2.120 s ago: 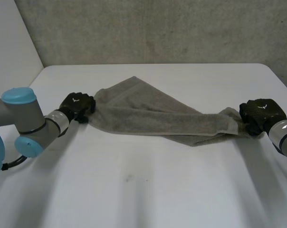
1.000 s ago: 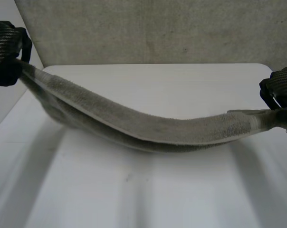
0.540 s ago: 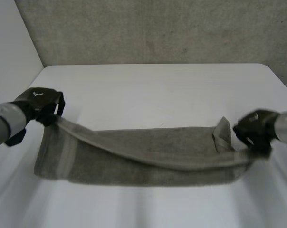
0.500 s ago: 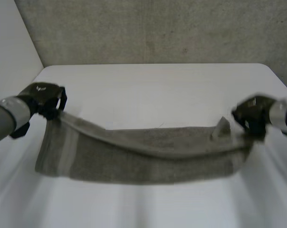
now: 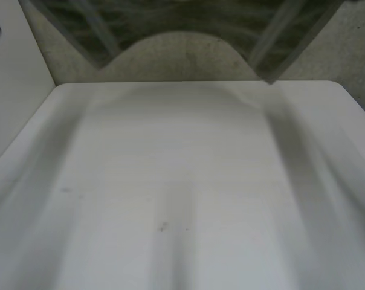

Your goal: Fold the towel.

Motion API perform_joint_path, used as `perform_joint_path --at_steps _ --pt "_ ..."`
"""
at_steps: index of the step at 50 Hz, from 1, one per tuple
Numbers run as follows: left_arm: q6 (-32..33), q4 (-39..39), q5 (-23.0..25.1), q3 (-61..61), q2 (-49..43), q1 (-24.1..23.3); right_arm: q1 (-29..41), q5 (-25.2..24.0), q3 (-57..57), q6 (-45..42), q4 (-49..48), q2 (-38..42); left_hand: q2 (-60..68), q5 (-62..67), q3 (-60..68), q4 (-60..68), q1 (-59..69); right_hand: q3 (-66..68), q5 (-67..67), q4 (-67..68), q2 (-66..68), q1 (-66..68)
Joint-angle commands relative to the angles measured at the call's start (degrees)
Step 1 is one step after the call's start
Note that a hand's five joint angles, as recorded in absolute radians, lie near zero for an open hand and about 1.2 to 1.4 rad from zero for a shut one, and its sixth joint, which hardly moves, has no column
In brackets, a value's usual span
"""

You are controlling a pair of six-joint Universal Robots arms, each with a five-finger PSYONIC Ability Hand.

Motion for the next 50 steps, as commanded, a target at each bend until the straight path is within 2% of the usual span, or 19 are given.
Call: perform_joint_path --at_steps 1,8,15,17,18,20,21,23,26,28,29,31,32,34,36,40,43,46,50 --pt "0.40 -4.01 2.98 -15.06 -2.56 0.04 -0.50 -8.99 9.40 -1.25 9.09 3.21 10.26 11.54 10.87 10.28 13.45 12.03 14.05 11.57 12.35 24.89" --pt "1.27 -4.19 3.33 -24.65 -6.86 0.13 -0.77 -11.82 16.89 -5.21 14.37 9.72 10.26 11.54 10.87 10.28 13.45 12.03 14.05 11.57 12.35 24.89" --pt "10.86 -8.41 5.18 -30.30 -8.10 1.71 -2.60 -11.21 22.95 -20.48 22.44 11.84 10.26 11.54 10.87 10.28 13.45 12.03 14.05 11.57 12.35 24.89" --pt "16.37 -13.21 5.44 -32.66 -6.36 3.37 -3.22 -11.04 23.65 -22.07 24.72 11.05 10.26 11.54 10.87 10.28 13.45 12.03 14.05 11.57 12.35 24.89" --pt "16.39 -13.24 5.44 -32.67 -6.34 3.38 -3.23 -11.03 23.66 -22.09 24.74 11.04 10.26 11.54 10.87 10.28 13.45 12.03 14.05 11.57 12.35 24.89" --pt "20.86 -20.41 5.53 -34.68 -1.01 4.96 -4.62 -11.03 24.89 -23.05 29.55 7.37 10.26 11.54 10.87 10.28 13.45 12.03 14.05 11.57 12.35 24.89" --pt "20.87 -20.45 5.53 -34.69 -0.98 4.96 -4.63 -11.03 24.89 -23.05 29.58 7.35 10.26 11.54 10.87 10.28 13.45 12.03 14.05 11.57 12.35 24.89" --pt "23.07 -28.40 5.97 -36.62 3.92 7.32 -6.99 -11.03 26.55 -23.76 35.17 2.89 10.26 11.54 10.87 10.28 13.45 12.03 14.05 11.57 12.35 24.89" --pt "23.60 -32.49 6.06 -37.24 6.58 8.66 -9.98 -11.82 28.40 -25.50 42.72 -0.89 10.26 11.54 10.87 10.28 13.45 12.03 14.05 11.57 12.35 24.89" --pt "23.86 -40.71 7.02 -38.56 13.40 11.80 -11.30 -12.00 29.71 -27.52 46.85 -2.83 10.26 11.54 10.87 10.28 13.45 12.03 14.05 11.57 12.35 24.89" --pt "23.86 -40.75 7.02 -38.56 13.43 11.82 -11.31 -12.00 29.73 -27.54 46.89 -2.84 10.26 11.54 10.87 10.28 13.45 12.03 14.05 11.57 12.35 24.89" --pt "25.35 -48.45 9.91 -39.26 19.12 14.44 -14.02 -12.00 32.70 -33.57 54.76 -8.01 10.26 11.54 10.87 10.28 13.45 12.03 14.05 11.57 12.35 24.89" --pt "25.36 -48.48 9.92 -39.26 19.14 14.46 -14.04 -12.00 32.71 -33.60 54.80 -8.03 10.26 11.54 10.87 10.28 13.45 12.03 14.05 11.57 12.35 24.89" --pt "28.42 -55.48 14.73 -39.53 23.87 16.91 -16.92 -12.17 35.25 -40.69 61.28 -11.97 10.26 11.54 10.87 10.28 13.45 12.03 14.05 11.57 12.35 24.89" --pt "29.74 -58.04 17.19 -39.62 25.81 18.22 -17.81 -12.26 35.52 -42.64 62.87 -12.94 10.26 11.54 10.87 10.28 13.45 12.03 14.05 11.57 12.35 24.89" --pt "30.98 -60.35 22.31 -39.44 28.02 20.43 -18.69 -15.33 33.43 -42.40 61.84 -13.83 10.26 11.54 10.87 10.28 13.45 12.03 14.05 11.57 12.35 24.89" --pt "30.98 -59.47 23.11 -39.00 27.67 20.52 -18.52 -18.14 29.83 -37.94 58.95 -13.05 10.26 11.54 10.87 10.28 13.45 12.03 14.05 11.57 12.35 24.89" --pt "30.46 -55.87 23.11 -37.86 25.03 20.35 -18.43 -19.03 28.06 -34.48 56.38 -11.81 10.26 11.54 10.87 10.28 13.45 12.03 14.05 11.57 12.35 24.89" --pt "28.36 -48.77 22.67 -32.87 16.63 16.76 -17.47 -18.07 21.57 -25.72 47.97 -4.02 10.26 11.54 10.87 10.28 13.45 12.03 14.05 11.57 12.35 24.89"
